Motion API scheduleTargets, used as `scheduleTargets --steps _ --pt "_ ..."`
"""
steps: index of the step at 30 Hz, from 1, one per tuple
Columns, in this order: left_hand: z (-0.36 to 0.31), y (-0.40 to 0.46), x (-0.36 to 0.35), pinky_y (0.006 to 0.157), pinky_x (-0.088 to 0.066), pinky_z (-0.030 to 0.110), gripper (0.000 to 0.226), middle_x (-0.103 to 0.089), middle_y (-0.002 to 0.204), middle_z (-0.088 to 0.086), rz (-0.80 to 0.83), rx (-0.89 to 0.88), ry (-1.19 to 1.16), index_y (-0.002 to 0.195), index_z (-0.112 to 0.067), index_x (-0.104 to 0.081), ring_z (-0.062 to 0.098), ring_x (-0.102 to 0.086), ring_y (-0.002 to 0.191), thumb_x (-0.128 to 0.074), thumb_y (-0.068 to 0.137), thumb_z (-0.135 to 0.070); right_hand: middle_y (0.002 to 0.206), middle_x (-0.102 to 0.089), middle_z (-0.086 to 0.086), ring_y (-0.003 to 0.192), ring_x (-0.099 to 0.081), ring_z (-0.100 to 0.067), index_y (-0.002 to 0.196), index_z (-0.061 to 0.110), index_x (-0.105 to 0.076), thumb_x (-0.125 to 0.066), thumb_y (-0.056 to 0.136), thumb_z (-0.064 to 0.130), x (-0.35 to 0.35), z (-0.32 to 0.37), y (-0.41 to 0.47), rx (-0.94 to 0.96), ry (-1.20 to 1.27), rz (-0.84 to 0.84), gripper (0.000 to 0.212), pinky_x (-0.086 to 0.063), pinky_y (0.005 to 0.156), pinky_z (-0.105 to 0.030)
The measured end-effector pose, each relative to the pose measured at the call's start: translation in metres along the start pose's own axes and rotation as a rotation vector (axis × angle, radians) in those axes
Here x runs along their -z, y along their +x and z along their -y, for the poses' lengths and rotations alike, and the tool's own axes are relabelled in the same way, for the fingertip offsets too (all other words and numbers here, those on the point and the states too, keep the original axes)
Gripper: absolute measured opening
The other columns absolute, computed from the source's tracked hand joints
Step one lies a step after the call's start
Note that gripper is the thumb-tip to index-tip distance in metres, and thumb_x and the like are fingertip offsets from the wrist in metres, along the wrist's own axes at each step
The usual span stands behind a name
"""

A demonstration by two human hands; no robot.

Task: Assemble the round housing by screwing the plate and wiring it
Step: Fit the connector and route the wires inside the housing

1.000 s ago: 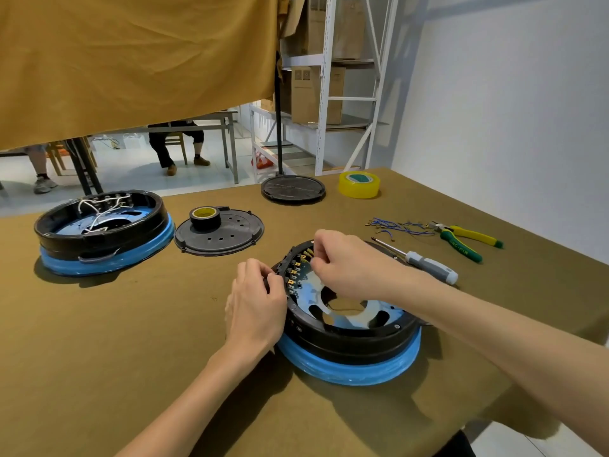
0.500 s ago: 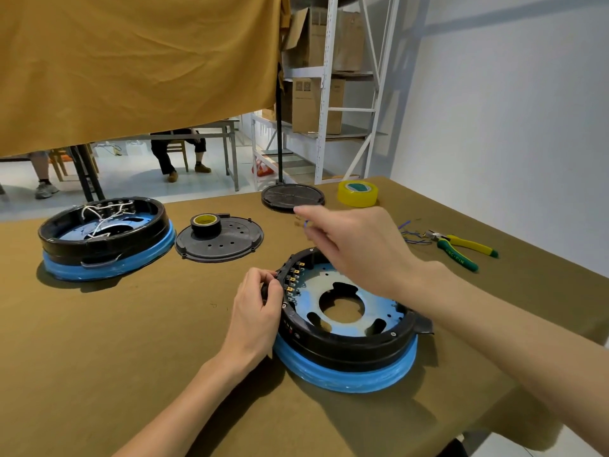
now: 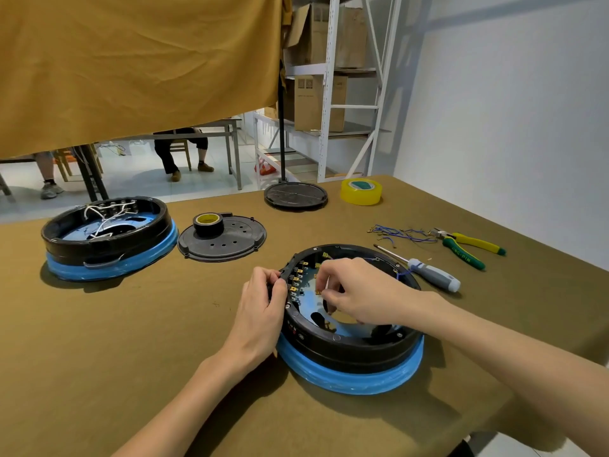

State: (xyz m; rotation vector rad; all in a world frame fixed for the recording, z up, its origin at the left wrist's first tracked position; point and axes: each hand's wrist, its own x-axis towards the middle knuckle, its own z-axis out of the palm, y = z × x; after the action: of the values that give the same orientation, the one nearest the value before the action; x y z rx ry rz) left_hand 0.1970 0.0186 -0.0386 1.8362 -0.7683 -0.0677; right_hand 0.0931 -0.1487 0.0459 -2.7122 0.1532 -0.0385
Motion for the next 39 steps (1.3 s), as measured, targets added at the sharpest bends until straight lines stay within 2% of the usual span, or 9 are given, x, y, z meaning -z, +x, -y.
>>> scheduleTargets --steps 5,7,11,13,15,23,26,32,39 --pt "-0.004 -0.003 -0.005 0.079 -0.045 0.035 0.028 -0.055 0.095 -0.001 -0.046 -0.011 0.038 0.093 -0.027 -0.045 0.016 -0.051 0.093 -0.028 0.099 -0.049 0.095 -0.070 0.003 0.082 -0.063 -0.020 0.114 0.027 -0.058 -0.049 0.104 0.025 -0.005 0.021 -0.001 0.115 -0.386 -0.263 0.013 -0.053 0.072 -0.038" --pt "-0.006 -0.007 -0.008 0.078 -0.045 0.035 0.030 -0.054 0.093 -0.001 -0.069 -0.010 0.057 0.093 -0.028 -0.044 0.015 -0.051 0.090 -0.026 0.096 -0.052 0.098 -0.069 0.000 0.089 -0.064 -0.026 0.116 0.026 -0.059 -0.050 0.104 0.024 -0.008 0.022 0.002 0.086 -0.451 -0.242 0.016 -0.052 0.076 -0.039" --pt "-0.007 -0.009 -0.012 0.074 -0.044 0.031 0.032 -0.053 0.091 0.000 -0.079 -0.014 0.055 0.094 -0.026 -0.045 0.014 -0.051 0.088 -0.027 0.096 -0.052 0.097 -0.073 0.000 0.090 -0.067 -0.019 0.109 0.020 -0.074 -0.062 0.099 0.021 -0.015 0.013 0.007 -0.035 -0.090 -0.114 0.016 -0.059 0.081 -0.041" --pt "-0.007 -0.008 -0.011 0.074 -0.045 0.032 0.031 -0.053 0.091 0.001 -0.078 -0.014 0.040 0.094 -0.025 -0.045 0.017 -0.051 0.088 -0.029 0.096 -0.051 0.086 -0.072 0.005 0.083 -0.069 -0.013 0.104 0.018 -0.078 -0.069 0.096 0.021 -0.017 0.008 0.012 -0.058 0.004 -0.088 0.013 -0.059 0.073 -0.030" --pt "-0.007 -0.009 -0.010 0.075 -0.049 0.039 0.031 -0.053 0.091 0.003 -0.075 -0.010 0.023 0.094 -0.024 -0.046 0.021 -0.053 0.087 -0.030 0.096 -0.050 0.077 -0.067 0.011 0.079 -0.067 -0.007 0.101 0.018 -0.080 -0.074 0.093 0.022 -0.019 0.007 0.015 -0.055 0.053 -0.051 0.011 -0.050 0.064 -0.017" --pt "-0.009 -0.010 -0.009 0.075 -0.050 0.048 0.027 -0.054 0.091 0.006 -0.070 0.004 0.010 0.095 -0.024 -0.047 0.025 -0.053 0.085 -0.033 0.102 -0.046 0.077 -0.069 0.014 0.074 -0.065 0.003 0.097 0.017 -0.082 -0.077 0.090 0.020 -0.024 0.007 0.018 -0.047 0.151 -0.107 0.009 -0.045 0.059 -0.004" --pt "-0.009 -0.010 -0.008 0.076 -0.051 0.041 0.020 -0.056 0.095 0.004 -0.072 0.012 0.012 0.096 -0.023 -0.048 0.021 -0.055 0.089 -0.038 0.106 -0.037 0.084 -0.073 0.009 0.078 -0.067 -0.001 0.098 0.015 -0.082 -0.077 0.091 0.020 -0.025 0.008 0.018 -0.035 0.149 -0.124 0.010 -0.049 0.064 -0.007" --pt "-0.015 -0.018 -0.012 0.077 -0.042 0.002 0.012 -0.063 0.096 -0.014 -0.245 -0.008 -0.005 0.092 -0.020 -0.061 -0.015 -0.056 0.096 -0.056 0.099 -0.028 0.092 -0.077 0.001 0.084 -0.070 -0.007 0.100 0.013 -0.082 -0.075 0.092 0.017 -0.027 0.011 0.018 -0.042 0.142 -0.144 0.011 -0.059 0.077 -0.022" --pt "-0.018 -0.022 -0.009 0.083 -0.043 0.020 0.016 -0.064 0.089 -0.009 -0.369 -0.061 0.063 0.085 -0.019 -0.069 0.012 -0.060 0.095 -0.063 0.092 -0.032 0.088 -0.076 -0.002 0.083 -0.070 -0.013 0.095 0.011 -0.082 -0.075 0.091 0.014 -0.033 0.014 0.022 -0.092 0.158 -0.182 0.008 -0.060 0.077 -0.029"
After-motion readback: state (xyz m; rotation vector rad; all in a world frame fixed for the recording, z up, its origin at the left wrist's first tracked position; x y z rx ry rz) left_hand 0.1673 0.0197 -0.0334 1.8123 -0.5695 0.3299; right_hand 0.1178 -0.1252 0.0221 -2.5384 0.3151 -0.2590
